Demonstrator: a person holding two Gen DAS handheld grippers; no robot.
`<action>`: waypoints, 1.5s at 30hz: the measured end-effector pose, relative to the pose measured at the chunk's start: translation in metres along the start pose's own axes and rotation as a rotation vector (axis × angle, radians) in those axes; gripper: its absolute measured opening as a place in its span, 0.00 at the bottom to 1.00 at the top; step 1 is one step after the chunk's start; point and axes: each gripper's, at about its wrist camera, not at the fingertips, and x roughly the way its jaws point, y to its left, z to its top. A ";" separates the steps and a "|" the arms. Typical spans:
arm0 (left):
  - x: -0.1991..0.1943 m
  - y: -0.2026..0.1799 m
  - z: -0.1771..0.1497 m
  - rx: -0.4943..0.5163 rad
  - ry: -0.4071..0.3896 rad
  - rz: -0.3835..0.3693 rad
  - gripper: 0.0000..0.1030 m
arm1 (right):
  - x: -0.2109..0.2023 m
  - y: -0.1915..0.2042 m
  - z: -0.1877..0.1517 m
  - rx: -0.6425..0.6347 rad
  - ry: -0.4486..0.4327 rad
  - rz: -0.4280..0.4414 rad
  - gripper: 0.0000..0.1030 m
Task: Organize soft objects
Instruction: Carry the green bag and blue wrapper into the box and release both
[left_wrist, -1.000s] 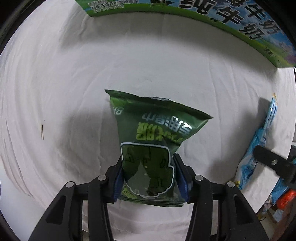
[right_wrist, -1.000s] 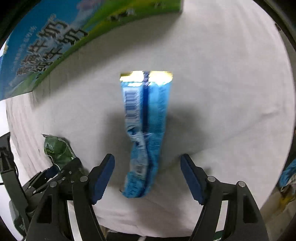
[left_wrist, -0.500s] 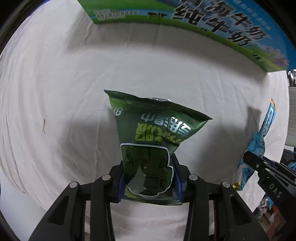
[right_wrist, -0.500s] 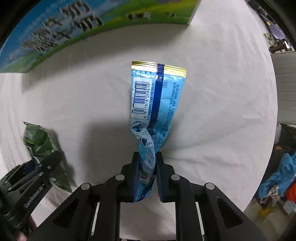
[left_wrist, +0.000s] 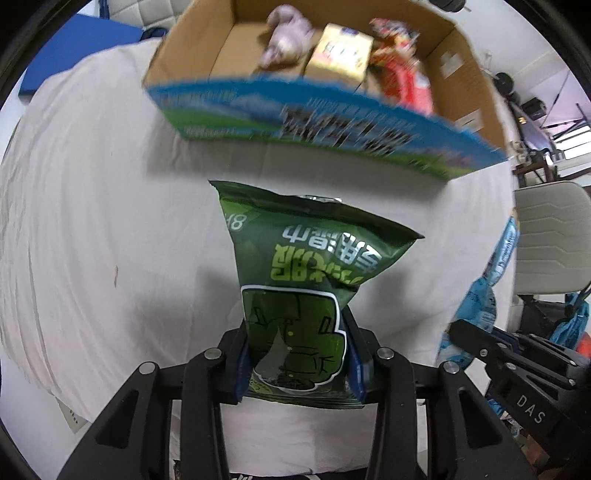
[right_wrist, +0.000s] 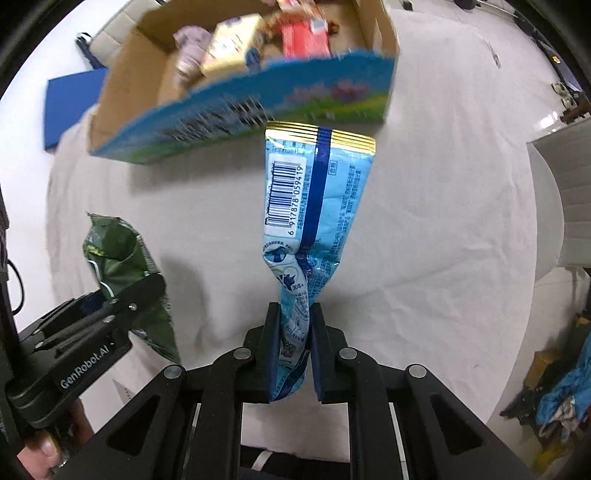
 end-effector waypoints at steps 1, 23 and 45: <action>-0.007 -0.003 -0.001 0.006 -0.011 -0.009 0.37 | -0.009 0.002 -0.002 -0.006 -0.013 0.009 0.15; -0.086 -0.004 0.167 0.066 -0.149 0.031 0.37 | -0.075 0.090 0.174 -0.081 -0.134 0.001 0.15; 0.048 0.022 0.234 0.006 0.121 0.043 0.38 | 0.063 0.085 0.254 -0.052 0.085 -0.102 0.17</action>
